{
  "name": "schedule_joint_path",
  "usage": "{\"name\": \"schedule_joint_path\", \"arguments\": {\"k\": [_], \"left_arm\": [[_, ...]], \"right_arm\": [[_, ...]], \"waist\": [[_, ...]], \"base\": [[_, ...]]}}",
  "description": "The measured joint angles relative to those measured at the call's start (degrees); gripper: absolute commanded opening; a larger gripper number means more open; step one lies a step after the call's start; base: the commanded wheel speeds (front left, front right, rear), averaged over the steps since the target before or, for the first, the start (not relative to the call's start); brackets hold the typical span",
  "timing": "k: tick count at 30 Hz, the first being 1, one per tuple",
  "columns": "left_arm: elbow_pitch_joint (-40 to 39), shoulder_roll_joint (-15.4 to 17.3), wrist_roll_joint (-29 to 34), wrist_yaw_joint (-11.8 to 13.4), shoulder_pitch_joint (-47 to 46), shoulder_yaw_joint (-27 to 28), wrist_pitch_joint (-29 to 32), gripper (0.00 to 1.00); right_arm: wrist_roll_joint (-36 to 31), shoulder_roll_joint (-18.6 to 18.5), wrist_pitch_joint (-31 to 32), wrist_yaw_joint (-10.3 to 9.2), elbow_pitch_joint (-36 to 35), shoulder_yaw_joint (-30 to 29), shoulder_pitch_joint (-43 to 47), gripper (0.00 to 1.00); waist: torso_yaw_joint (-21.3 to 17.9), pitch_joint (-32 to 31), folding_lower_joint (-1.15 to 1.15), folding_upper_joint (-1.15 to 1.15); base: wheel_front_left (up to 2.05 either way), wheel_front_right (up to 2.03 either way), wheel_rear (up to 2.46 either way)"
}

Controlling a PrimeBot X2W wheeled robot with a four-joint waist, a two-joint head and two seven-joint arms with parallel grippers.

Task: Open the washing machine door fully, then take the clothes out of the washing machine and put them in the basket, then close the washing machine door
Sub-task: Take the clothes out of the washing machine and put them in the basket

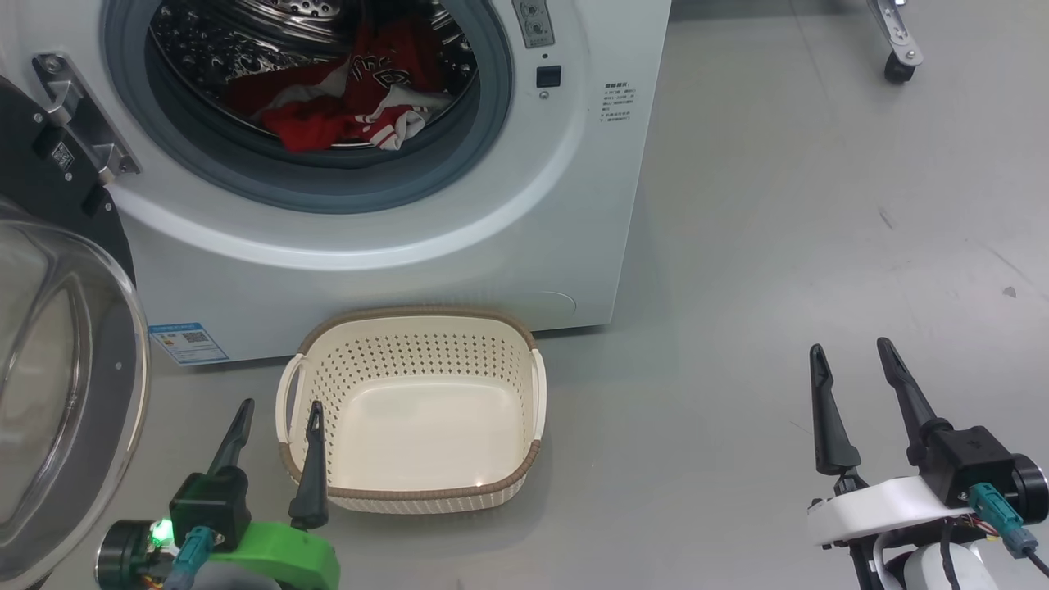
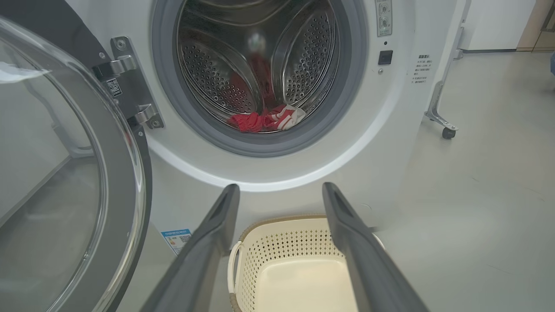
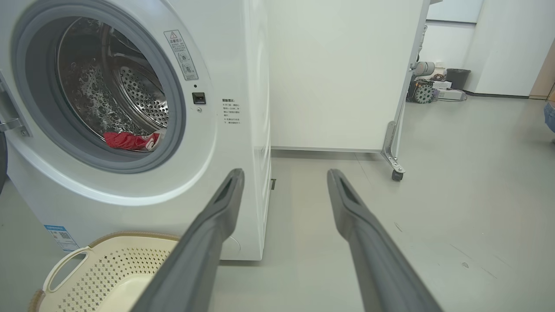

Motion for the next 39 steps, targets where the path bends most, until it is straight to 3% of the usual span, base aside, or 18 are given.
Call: {"name": "schedule_joint_path", "arguments": {"k": [19,39], "left_arm": [[-0.5,-0.2,0.0,0.3,-0.1,0.3,-0.6,1.0],[0.1,-0.2,0.0,0.3,-0.1,-0.7,-0.8,1.0]], "right_arm": [[0.0,0.1,0.0,0.12,0.2,-0.2,0.0,1.0],[0.0,0.1,0.0,0.51,0.9,-0.2,0.0,1.0]], "waist": [[0.2,0.3,0.0,0.0],[0.1,-0.2,0.0,0.0]], "base": [[0.84,-0.84,0.0],[0.15,-0.15,0.0]]}}
